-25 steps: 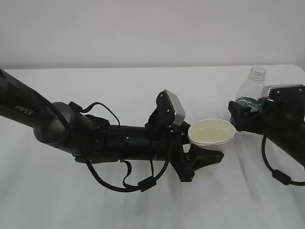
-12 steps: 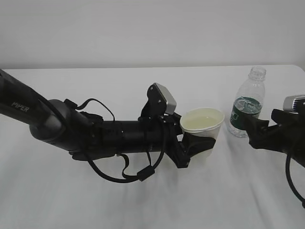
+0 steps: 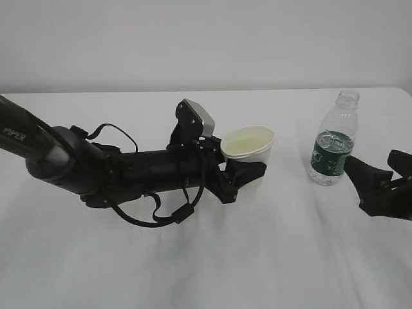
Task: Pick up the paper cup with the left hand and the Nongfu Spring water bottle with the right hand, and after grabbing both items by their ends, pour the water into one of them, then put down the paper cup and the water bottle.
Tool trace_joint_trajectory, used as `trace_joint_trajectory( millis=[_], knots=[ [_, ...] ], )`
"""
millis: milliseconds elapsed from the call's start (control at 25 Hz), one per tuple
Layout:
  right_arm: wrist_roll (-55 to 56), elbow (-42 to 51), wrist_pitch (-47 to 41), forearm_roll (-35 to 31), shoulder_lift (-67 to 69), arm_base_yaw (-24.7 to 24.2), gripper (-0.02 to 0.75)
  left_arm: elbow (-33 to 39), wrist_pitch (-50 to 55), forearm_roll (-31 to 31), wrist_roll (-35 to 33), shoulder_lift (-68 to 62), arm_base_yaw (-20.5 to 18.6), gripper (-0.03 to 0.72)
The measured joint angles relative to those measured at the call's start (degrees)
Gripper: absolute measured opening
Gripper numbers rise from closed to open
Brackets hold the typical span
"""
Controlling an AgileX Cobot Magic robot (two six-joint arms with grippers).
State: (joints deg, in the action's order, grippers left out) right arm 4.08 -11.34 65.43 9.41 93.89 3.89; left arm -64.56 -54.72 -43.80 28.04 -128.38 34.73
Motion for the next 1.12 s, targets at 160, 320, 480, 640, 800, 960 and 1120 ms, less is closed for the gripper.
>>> trace_joint_trajectory(
  millis=[160, 320, 480, 640, 800, 960, 1120],
  knots=[
    [0.0, 1.34, 0.0, 0.0, -0.55, 0.0, 0.604, 0.0, 0.0, 1.79, -2.42, 0.0, -1.08, 0.424],
    [0.0, 1.47, 0.0, 0.0, -0.55, 0.0, 0.596, 0.0, 0.0, 1.93, -2.92, 0.0, -2.38, 0.424],
    [0.0, 1.47, 0.0, 0.0, -0.55, 0.0, 0.595, 0.0, 0.0, 1.93, -3.04, 0.0, -3.85, 0.424],
    [0.0, 1.47, 0.0, 0.0, -0.55, 0.0, 0.595, 0.0, -0.49, 1.18, -3.13, 0.0, -5.19, 0.424],
    [0.08, 1.47, 0.0, 0.0, -0.55, 0.0, 0.594, 1.59, -4.31, 0.87, -3.13, 0.1, -6.47, 0.424],
    [0.08, 1.47, 0.0, 0.0, -0.55, 0.0, 0.594, 4.25, -8.47, 0.87, -3.5, 0.1, -8.27, 0.424],
    [0.08, 1.47, 0.0, 0.0, -0.59, 0.0, 0.594, 6.2, -9.21, 2.4, -4.65, 0.29, -10.12, 0.424]
  ],
)
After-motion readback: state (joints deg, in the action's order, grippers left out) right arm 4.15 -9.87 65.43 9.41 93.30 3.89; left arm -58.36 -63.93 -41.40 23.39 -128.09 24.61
